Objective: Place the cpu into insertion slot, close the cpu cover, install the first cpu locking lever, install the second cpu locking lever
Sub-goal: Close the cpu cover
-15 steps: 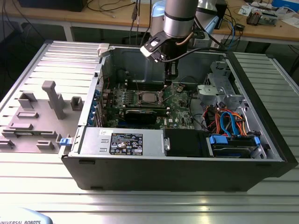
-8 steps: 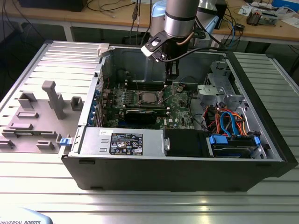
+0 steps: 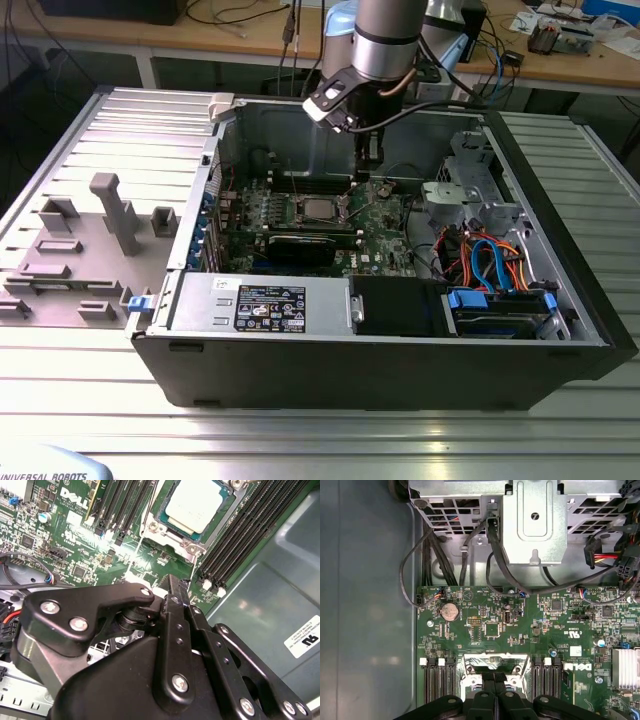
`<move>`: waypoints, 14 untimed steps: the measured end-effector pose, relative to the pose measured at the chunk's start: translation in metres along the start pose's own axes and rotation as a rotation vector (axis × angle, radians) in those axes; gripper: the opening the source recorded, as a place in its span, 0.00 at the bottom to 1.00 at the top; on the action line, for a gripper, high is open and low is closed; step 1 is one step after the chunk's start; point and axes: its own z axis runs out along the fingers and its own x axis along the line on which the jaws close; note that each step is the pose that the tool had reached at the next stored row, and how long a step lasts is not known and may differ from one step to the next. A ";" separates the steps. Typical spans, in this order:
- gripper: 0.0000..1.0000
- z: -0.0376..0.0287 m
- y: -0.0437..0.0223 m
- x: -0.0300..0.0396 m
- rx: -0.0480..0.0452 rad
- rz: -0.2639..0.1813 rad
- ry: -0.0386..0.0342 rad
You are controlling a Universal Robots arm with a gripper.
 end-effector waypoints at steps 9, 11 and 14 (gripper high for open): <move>0.11 0.0001 0.0059 0.0000 -0.0001 0.000 0.0000; 0.11 0.0001 0.0069 0.0000 0.0000 0.000 0.0000; 0.11 0.0001 0.0074 0.0000 0.0000 0.000 0.0000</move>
